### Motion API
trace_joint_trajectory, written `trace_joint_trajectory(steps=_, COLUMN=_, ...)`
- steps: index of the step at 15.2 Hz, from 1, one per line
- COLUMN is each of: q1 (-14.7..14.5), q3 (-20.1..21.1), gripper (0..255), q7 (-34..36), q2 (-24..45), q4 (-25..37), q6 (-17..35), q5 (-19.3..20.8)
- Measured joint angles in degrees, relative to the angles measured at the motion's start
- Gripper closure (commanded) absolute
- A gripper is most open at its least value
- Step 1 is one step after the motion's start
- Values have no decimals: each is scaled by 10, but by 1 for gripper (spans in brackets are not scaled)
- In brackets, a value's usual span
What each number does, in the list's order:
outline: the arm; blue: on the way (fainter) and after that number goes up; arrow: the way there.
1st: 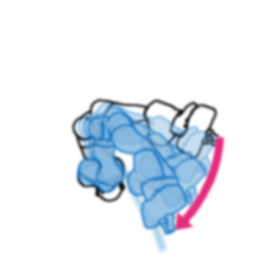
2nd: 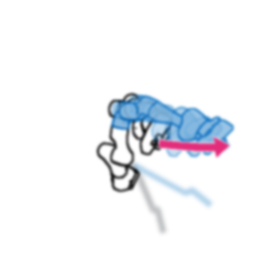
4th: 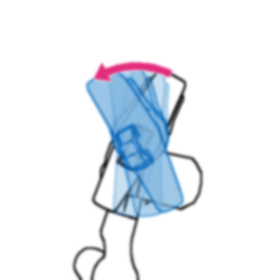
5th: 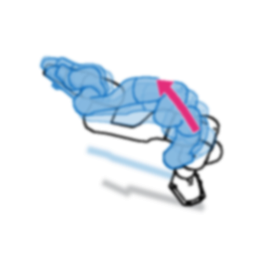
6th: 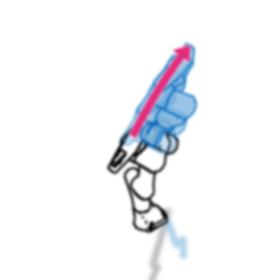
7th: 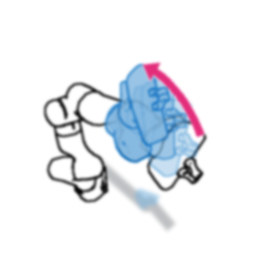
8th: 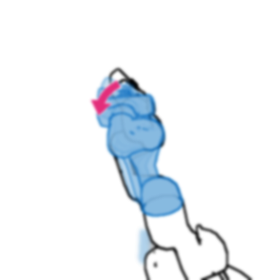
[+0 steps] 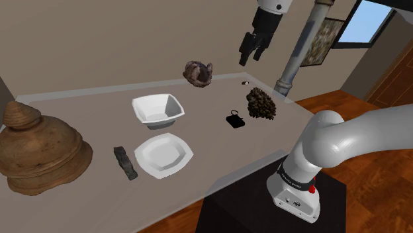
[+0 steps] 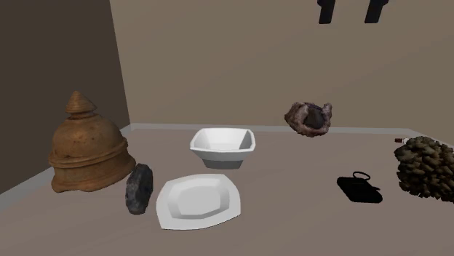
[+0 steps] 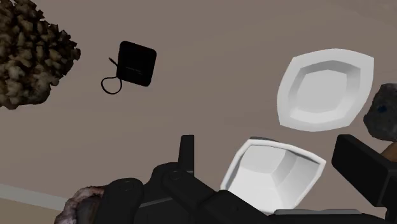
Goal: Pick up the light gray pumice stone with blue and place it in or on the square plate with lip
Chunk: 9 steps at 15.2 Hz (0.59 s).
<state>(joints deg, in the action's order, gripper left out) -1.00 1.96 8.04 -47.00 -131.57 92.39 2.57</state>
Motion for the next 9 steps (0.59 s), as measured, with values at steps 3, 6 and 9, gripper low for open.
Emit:
trace_joint_trajectory(steps=3, q1=-3, q3=14, gripper=0, q7=15, q2=7, q4=-11, q6=18, q5=-7)
trace_joint_trajectory(steps=6, q1=-10, q3=40, gripper=0, q7=43, q2=21, q4=-29, q6=51, q5=-18)
trace_joint_trajectory(steps=9, q1=-17, q3=74, gripper=0, q7=79, q2=43, q4=-55, q6=100, q5=-31)
